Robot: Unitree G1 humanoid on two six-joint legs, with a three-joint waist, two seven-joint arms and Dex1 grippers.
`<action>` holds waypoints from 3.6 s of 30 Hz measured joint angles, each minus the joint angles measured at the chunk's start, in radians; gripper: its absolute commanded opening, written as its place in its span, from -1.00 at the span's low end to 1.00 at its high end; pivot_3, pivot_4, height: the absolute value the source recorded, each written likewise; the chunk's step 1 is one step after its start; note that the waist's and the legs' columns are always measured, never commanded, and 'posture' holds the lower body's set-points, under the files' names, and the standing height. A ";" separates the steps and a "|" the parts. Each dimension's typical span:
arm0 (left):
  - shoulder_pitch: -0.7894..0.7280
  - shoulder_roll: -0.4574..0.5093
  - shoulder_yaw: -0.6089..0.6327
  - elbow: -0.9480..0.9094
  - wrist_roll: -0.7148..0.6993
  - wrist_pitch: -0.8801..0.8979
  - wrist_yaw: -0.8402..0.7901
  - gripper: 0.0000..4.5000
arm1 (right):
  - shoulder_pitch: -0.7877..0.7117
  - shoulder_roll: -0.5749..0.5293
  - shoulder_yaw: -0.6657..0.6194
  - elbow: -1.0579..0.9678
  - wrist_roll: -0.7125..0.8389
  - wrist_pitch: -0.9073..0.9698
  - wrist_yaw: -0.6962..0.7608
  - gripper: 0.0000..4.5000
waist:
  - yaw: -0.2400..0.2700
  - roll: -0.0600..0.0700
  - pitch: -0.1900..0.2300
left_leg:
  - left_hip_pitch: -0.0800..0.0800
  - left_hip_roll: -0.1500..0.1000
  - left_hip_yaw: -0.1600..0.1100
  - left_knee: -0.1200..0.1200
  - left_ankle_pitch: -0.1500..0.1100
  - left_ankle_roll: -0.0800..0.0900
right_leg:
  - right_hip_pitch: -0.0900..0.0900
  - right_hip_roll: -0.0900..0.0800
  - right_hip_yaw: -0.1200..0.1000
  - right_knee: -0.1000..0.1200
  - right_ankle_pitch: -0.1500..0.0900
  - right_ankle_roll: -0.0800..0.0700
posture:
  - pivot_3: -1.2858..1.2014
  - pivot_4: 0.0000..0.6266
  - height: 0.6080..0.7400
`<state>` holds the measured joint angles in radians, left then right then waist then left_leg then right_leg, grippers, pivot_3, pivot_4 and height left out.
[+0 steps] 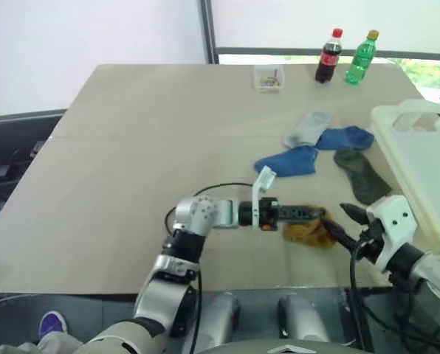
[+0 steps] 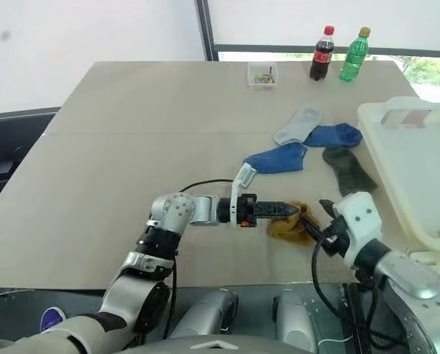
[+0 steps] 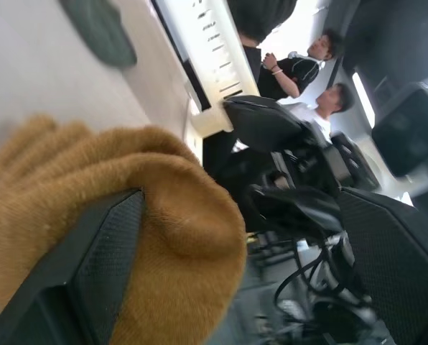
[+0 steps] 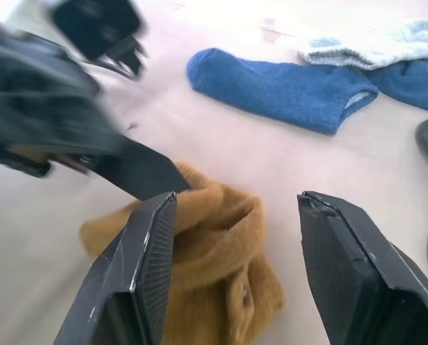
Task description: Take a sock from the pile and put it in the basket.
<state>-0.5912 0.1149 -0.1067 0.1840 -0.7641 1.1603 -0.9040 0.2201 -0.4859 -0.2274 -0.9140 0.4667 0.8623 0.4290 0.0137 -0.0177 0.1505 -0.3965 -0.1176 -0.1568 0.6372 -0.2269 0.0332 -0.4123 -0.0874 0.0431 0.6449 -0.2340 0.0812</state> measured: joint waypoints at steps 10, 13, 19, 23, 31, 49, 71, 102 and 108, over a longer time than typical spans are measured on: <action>0.127 0.174 -0.101 -0.243 0.088 -0.282 -0.156 1.00 | -0.152 -0.005 0.140 0.102 0.025 0.140 -0.069 0.27 | 0.002 0.001 0.001 | -0.001 -0.001 0.000 -0.001 0.000 0.001 | 0.000 0.000 0.000 -0.001 0.000 0.000 | 0.03 -0.52 0.99; 0.152 0.202 -0.113 -0.265 0.116 -0.353 -0.185 1.00 | -0.150 -0.026 0.157 0.134 0.011 0.175 -0.088 0.27 | 0.002 0.002 0.001 | -0.001 -0.001 0.000 -0.001 0.000 0.001 | 0.000 0.000 0.000 -0.001 0.000 0.000 | 0.03 -0.52 0.99; 0.185 0.247 -0.120 -0.289 0.156 -0.459 -0.223 1.00 | -0.149 -0.048 0.179 0.157 -0.006 0.201 -0.107 0.27 | 0.001 0.002 0.001 | -0.001 0.000 0.000 -0.001 -0.001 0.001 | 0.000 0.000 0.000 -0.001 0.000 0.000 | 0.03 -0.52 0.99; 0.214 0.278 -0.123 -0.292 0.185 -0.532 -0.251 1.00 | -0.168 -0.079 0.224 0.185 -0.045 0.166 -0.107 0.27 | 0.001 0.002 0.001 | -0.001 0.000 0.000 -0.001 -0.001 0.002 | 0.000 0.000 -0.001 -0.002 0.000 0.000 | 0.03 -0.52 0.99; 0.242 0.317 -0.133 -0.291 0.234 -0.622 -0.278 1.00 | -0.212 -0.087 0.228 0.257 -0.056 0.136 -0.068 0.86 | -0.001 0.002 0.001 | 0.000 0.000 0.000 -0.001 -0.001 0.002 | 0.001 0.000 -0.001 -0.001 0.000 0.000 | 0.03 -0.52 0.99; 0.263 0.318 -0.137 -0.290 0.258 -0.677 -0.261 1.00 | -0.284 -0.051 0.259 0.360 -0.040 0.160 0.001 0.58 | -0.025 0.001 -0.001 | 0.003 0.002 0.000 -0.001 -0.001 0.002 | 0.001 0.001 0.000 -0.001 0.000 0.000 | 0.03 -0.52 0.99; 0.297 0.298 -0.124 -0.291 0.266 -0.739 -0.221 1.00 | -0.342 0.309 -0.270 0.477 0.516 0.287 -0.153 -0.96 | -0.021 0.007 0.001 | 0.002 0.002 0.001 -0.004 -0.001 0.002 | 0.000 0.002 0.001 -0.002 0.000 -0.001 | 0.03 -0.52 0.99; 0.258 0.142 -0.086 -0.256 0.328 -0.885 -0.055 1.00 | -0.879 -0.138 -0.255 1.234 0.265 -0.202 -0.575 -0.96 | -0.029 0.015 0.006 | 0.000 0.000 0.011 -0.003 0.000 0.001 | -0.004 0.002 0.009 0.000 0.001 0.000 | 0.03 -0.52 0.99; 0.281 0.143 -0.065 -0.318 0.326 -0.877 -0.005 1.00 | -0.988 -0.136 -0.221 1.459 0.152 -0.285 -0.492 -0.96 | -0.027 0.015 0.006 | 0.000 0.000 0.011 -0.002 0.000 0.001 | -0.003 0.002 0.008 0.000 0.001 0.000 | 0.03 -0.52 0.99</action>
<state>-0.3098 0.2577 -0.1722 -0.1341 -0.4381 0.2835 -0.9091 -0.7679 -0.6215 -0.4481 0.5450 0.6189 0.5777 -0.0627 -0.0129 -0.0031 0.1566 -0.3969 -0.1173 -0.1454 0.6349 -0.2270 0.0343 -0.4157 -0.0856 0.0516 0.6447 -0.2329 0.0812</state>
